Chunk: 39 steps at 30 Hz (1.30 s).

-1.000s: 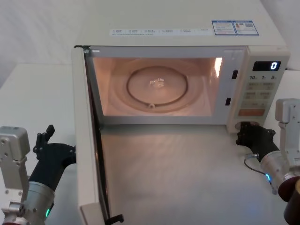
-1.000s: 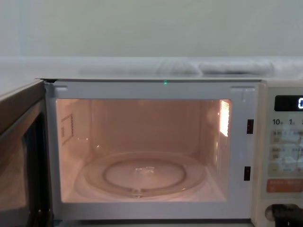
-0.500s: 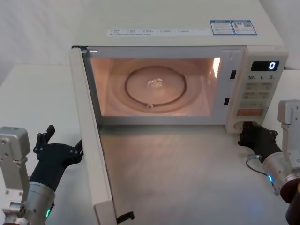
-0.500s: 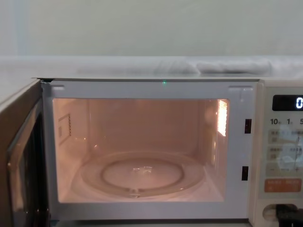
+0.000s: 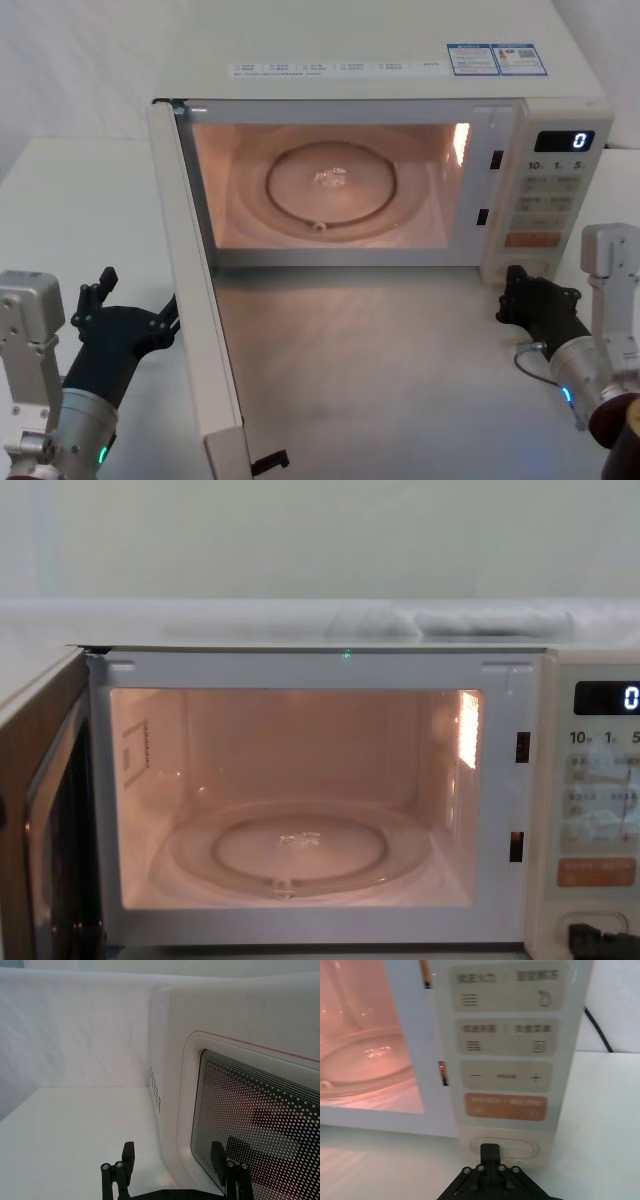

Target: Press the button to open the microwave door with one hand; close the microwave door with the other hand.

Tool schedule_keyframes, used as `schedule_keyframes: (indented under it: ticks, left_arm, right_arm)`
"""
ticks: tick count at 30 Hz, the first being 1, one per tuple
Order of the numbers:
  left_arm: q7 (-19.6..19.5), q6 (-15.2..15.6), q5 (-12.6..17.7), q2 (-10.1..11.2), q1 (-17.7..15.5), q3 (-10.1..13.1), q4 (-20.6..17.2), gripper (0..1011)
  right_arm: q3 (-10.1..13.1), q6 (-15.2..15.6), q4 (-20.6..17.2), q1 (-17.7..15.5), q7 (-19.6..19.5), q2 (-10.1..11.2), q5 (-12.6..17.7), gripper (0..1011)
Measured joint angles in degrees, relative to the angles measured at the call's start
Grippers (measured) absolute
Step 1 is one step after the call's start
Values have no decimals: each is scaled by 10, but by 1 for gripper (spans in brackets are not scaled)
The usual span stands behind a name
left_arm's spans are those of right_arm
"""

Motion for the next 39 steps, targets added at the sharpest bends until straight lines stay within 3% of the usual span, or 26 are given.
schedule_keyframes:
  ticks: [10, 25, 32, 39]
  left_arm:
    - [0, 0, 0, 0, 0, 0, 0, 1001]
    - [0, 0, 0, 0, 0, 0, 0, 1001]
    - [0, 0, 0, 0, 0, 0, 0, 1001]
    - [0, 0, 0, 0, 0, 0, 0, 1001]
  right_arm:
    - [-14, 7, -38, -28, -9, -6, -12, 0]
    - [-26, 30, -142, -94, -24, -6, -45, 0]
    - [-23, 37, -191, -122, -24, 3, -58, 0]
    - [-4, 39, -229, -143, -24, 12, -67, 0]
